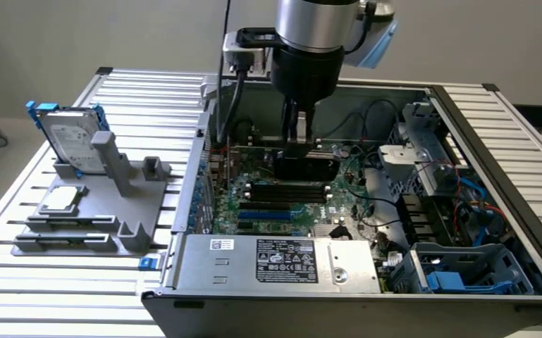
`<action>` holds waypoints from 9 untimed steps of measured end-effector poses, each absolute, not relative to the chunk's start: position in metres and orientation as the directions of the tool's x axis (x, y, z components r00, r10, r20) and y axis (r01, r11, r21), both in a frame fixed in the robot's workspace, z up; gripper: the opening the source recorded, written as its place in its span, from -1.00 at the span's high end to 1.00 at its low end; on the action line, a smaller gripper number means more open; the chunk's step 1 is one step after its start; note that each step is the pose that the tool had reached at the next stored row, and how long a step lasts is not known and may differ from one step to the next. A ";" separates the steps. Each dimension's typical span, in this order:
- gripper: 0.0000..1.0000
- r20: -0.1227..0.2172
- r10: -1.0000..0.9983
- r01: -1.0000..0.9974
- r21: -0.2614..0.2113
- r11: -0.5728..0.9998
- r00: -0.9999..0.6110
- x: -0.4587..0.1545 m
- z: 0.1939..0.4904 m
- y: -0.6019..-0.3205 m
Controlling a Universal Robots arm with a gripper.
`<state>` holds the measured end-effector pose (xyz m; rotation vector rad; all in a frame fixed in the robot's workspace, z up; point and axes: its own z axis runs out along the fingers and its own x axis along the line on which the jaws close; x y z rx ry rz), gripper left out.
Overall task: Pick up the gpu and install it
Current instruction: 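Insert the gpu into the slot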
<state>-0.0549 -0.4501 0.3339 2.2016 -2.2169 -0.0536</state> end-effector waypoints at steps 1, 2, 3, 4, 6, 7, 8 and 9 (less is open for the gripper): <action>0.47 -0.012 -1.000 -0.999 0.036 0.006 -0.006 -0.057 0.332 -0.450; 0.47 -0.012 -1.000 -0.999 0.036 0.005 -0.005 -0.059 0.331 -0.451; 0.47 -0.012 -1.000 -0.999 0.036 0.004 -0.004 -0.061 0.329 -0.451; 0.47 -0.012 -1.000 -0.999 0.036 0.003 -0.003 -0.062 0.328 -0.452; 0.47 -0.012 -1.000 -0.999 0.036 0.000 -0.001 -0.063 0.325 -0.453; 0.47 -0.012 -1.000 -0.999 0.036 -0.001 0.001 -0.063 0.324 -0.454; 0.47 -0.012 -1.000 -0.999 0.036 -0.003 0.003 -0.064 0.322 -0.455; 0.47 -0.012 -1.000 -0.999 0.036 -0.005 0.004 -0.064 0.320 -0.456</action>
